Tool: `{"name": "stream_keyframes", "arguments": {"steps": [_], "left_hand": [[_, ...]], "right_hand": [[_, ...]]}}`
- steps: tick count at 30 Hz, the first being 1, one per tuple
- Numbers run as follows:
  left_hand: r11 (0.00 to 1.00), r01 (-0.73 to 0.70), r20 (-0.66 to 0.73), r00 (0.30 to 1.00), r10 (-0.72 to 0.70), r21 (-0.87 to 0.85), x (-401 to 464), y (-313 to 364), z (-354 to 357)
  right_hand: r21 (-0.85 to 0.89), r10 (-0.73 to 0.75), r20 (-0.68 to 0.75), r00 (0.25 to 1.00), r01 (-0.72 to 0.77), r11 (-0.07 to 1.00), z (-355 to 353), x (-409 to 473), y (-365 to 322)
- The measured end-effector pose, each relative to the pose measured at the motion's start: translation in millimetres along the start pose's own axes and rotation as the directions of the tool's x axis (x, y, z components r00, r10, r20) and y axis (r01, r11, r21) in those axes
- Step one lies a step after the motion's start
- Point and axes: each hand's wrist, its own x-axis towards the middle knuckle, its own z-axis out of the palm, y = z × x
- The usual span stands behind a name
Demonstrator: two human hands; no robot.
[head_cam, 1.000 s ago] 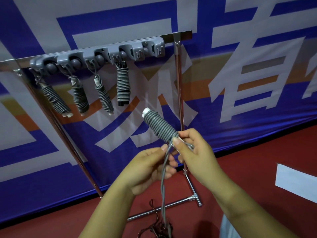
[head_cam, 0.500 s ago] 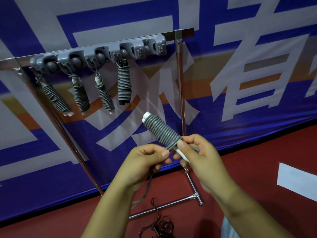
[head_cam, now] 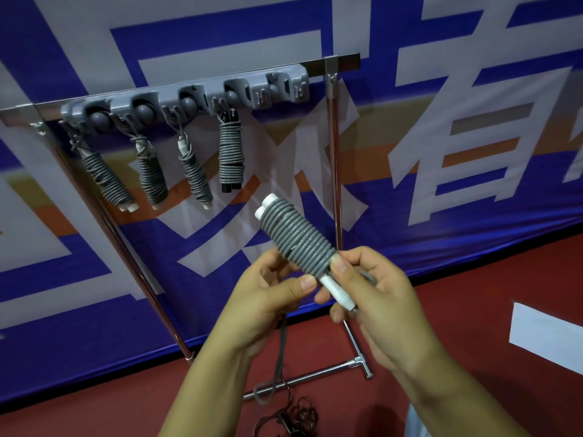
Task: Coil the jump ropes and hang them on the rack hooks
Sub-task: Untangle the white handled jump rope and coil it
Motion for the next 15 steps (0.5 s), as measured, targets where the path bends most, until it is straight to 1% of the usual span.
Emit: {"name": "stream_keyframes", "arguments": {"steps": [2,3,6,8,9,10,11,12,13,15], "left_hand": [[0.997,-0.074,0.027,0.997,0.075,-0.014,-3,2,0],[0.995,-0.102,0.011,0.995,0.102,-0.009,-3,3,0],[0.989,-0.143,-0.101,0.984,0.147,0.045,-4,4,3],[0.981,-0.163,-0.167,0.97,0.178,0.102,-6,5,6],[0.979,-0.163,-0.199,0.962,0.186,0.125,-7,7,8],[0.977,-0.156,-0.227,0.956,0.187,0.144,-7,8,10],[0.975,-0.146,-0.249,0.95,0.186,0.17,-8,10,11],[0.97,-0.133,-0.265,0.946,0.185,0.202,-8,10,13],[0.965,-0.121,-0.277,0.943,0.185,0.233,-8,11,16],[0.961,-0.105,-0.295,0.938,0.181,0.254,-7,12,21]], "right_hand": [[0.07,0.053,0.06,0.997,-0.058,0.996,0,-1,-5],[0.103,0.08,0.095,0.992,-0.09,0.991,0,0,-8],[0.168,0.141,0.159,0.977,-0.167,0.971,-3,6,-11],[0.129,0.155,0.127,0.98,-0.171,0.977,-4,11,-8],[0.05,0.127,0.079,0.989,-0.132,0.99,-5,13,-3],[-0.077,0.062,0.022,0.998,-0.06,0.995,-7,14,3],[-0.228,-0.037,-0.025,0.999,0.03,0.973,-9,14,9],[-0.369,-0.156,-0.043,0.987,0.13,0.92,-9,14,14],[-0.477,-0.282,-0.021,0.959,0.238,0.846,-10,13,18],[-0.611,-0.481,0.113,0.869,0.443,0.656,-7,10,25]]}}
